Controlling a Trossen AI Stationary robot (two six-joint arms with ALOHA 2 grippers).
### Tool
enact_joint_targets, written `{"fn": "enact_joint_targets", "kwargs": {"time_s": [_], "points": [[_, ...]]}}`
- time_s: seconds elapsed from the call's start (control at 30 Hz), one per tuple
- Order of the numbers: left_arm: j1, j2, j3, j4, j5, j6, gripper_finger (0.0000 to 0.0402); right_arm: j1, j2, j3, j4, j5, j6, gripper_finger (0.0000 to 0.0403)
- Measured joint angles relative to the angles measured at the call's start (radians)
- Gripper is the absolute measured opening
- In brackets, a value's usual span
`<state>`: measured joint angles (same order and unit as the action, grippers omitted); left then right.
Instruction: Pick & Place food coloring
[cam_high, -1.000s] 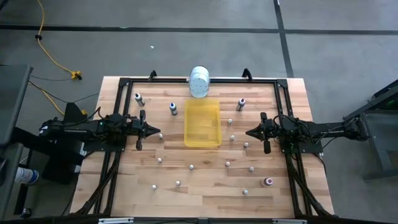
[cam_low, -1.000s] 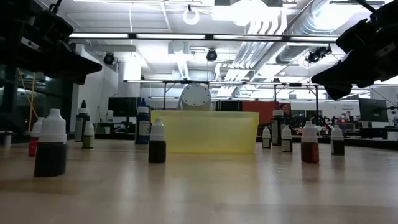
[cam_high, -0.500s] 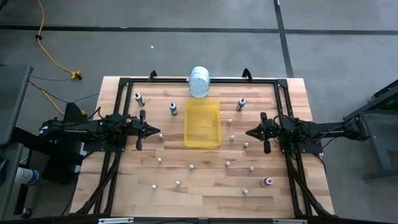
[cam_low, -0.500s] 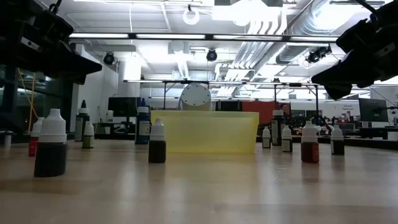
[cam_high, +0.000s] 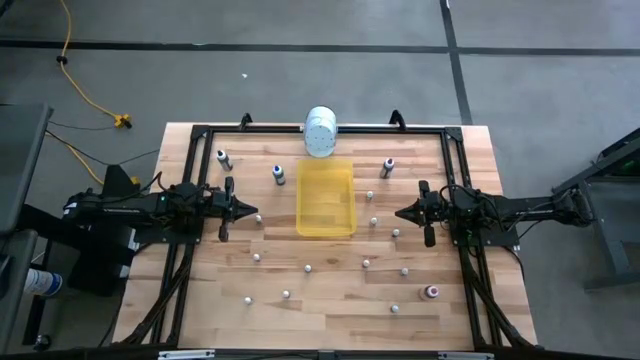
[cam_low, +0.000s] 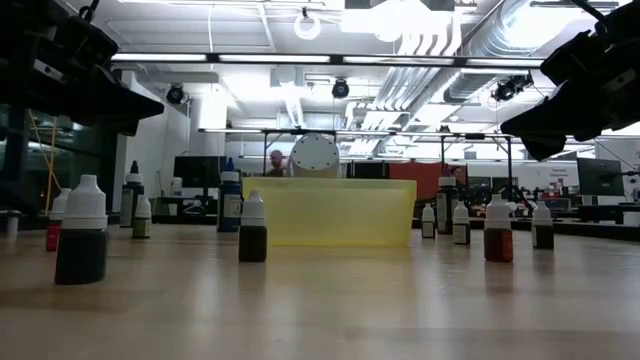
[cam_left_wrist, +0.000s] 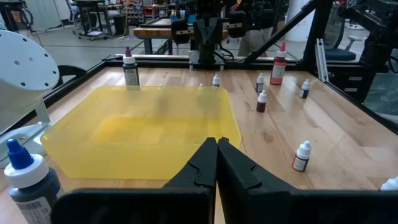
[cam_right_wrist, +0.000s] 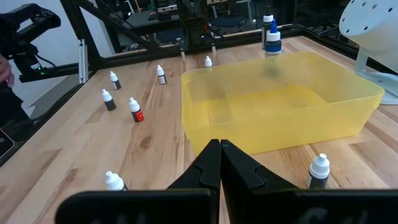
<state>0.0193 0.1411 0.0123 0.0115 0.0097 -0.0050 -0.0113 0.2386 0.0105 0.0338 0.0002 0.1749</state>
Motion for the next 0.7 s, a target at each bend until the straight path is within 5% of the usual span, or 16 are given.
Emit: {"fn": "enact_joint_targets", "kwargs": {"time_s": [0.7], "points": [[0.000,0.000,0.000,0.008,0.018,-0.009,0.0000,0.000,0.000,0.000,0.000,0.000,0.000,0.0000]]}}
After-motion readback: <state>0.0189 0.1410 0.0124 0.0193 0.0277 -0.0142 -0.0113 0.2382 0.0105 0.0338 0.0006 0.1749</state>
